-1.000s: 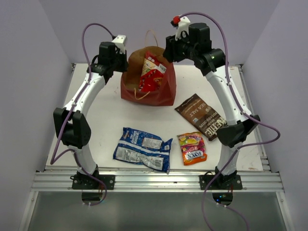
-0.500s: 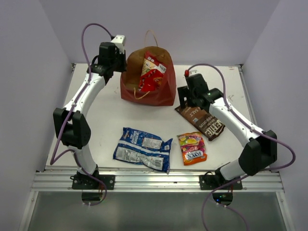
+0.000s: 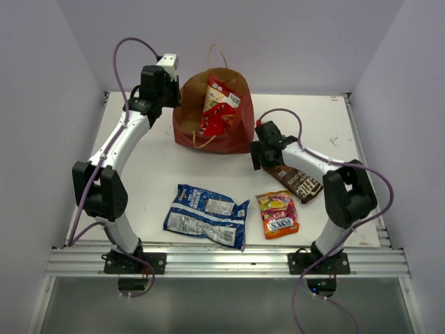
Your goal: Place the snacks into the paper bag
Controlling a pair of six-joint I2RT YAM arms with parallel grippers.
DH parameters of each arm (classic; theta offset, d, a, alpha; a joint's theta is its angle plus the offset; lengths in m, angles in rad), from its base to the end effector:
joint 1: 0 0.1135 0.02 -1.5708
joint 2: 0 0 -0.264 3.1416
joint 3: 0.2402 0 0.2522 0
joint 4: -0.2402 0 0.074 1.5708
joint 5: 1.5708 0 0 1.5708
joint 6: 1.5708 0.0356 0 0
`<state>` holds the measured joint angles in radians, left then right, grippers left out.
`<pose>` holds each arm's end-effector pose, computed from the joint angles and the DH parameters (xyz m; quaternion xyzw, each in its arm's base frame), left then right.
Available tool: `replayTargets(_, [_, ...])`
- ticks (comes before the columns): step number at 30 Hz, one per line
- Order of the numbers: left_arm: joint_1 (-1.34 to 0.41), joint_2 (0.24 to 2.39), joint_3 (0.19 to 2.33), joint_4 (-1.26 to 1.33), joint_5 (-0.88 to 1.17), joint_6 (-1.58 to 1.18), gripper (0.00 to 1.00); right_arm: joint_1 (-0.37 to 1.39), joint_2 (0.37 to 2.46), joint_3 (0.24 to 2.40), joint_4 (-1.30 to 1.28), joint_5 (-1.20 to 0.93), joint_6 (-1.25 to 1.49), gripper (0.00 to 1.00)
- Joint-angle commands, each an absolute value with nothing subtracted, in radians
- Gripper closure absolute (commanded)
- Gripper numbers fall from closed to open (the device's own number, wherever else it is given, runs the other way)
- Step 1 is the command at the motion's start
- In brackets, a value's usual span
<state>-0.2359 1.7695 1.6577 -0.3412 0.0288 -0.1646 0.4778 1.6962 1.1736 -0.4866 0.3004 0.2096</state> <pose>0.4089 -0.0993 0.3566 0.0379 0.8469 -0.1174 0.5172 0.3181 0.1528 0.2137 -0.0859 0.9470 -0.0430 0.3064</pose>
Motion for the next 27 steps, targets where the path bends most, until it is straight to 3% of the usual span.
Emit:
replayTargets(1, [-0.225, 1.726, 1.637, -0.321, 0.02, -0.167, 1.0, 0.471, 1.765, 1.192, -0.423, 0.304, 0.227, 0.14])
replayTargets(8, [-0.219, 1.727, 1.632, -0.324, 0.023, -0.163, 1.0, 0.454, 1.822, 1.21, -0.425, 0.342, 0.245, 0.2])
replayTargets(12, [-0.218, 1.727, 1.632, -0.324, 0.026, -0.163, 1.0, 0.434, 1.827, 1.197, -0.434, 0.357, 0.255, 0.38])
replayTargets(18, [-0.215, 1.729, 1.634, -0.322, 0.032, -0.166, 1.0, 0.429, 1.822, 1.18, -0.443, 0.379, 0.242, 0.55])
replayTargets(21, [-0.213, 1.729, 1.634, -0.325, 0.037, -0.164, 1.0, 0.43, 1.828, 1.177, -0.449, 0.371, 0.244, 0.57])
replayTargets(25, [-0.213, 1.729, 1.634, -0.324, 0.041, -0.166, 1.0, 0.43, 1.842, 1.174, -0.46, 0.364, 0.259, 0.47])
replayTargets(27, [-0.212, 1.727, 1.634, -0.324, 0.041, -0.164, 1.0, 0.43, 1.85, 1.17, -0.46, 0.368, 0.265, 0.48])
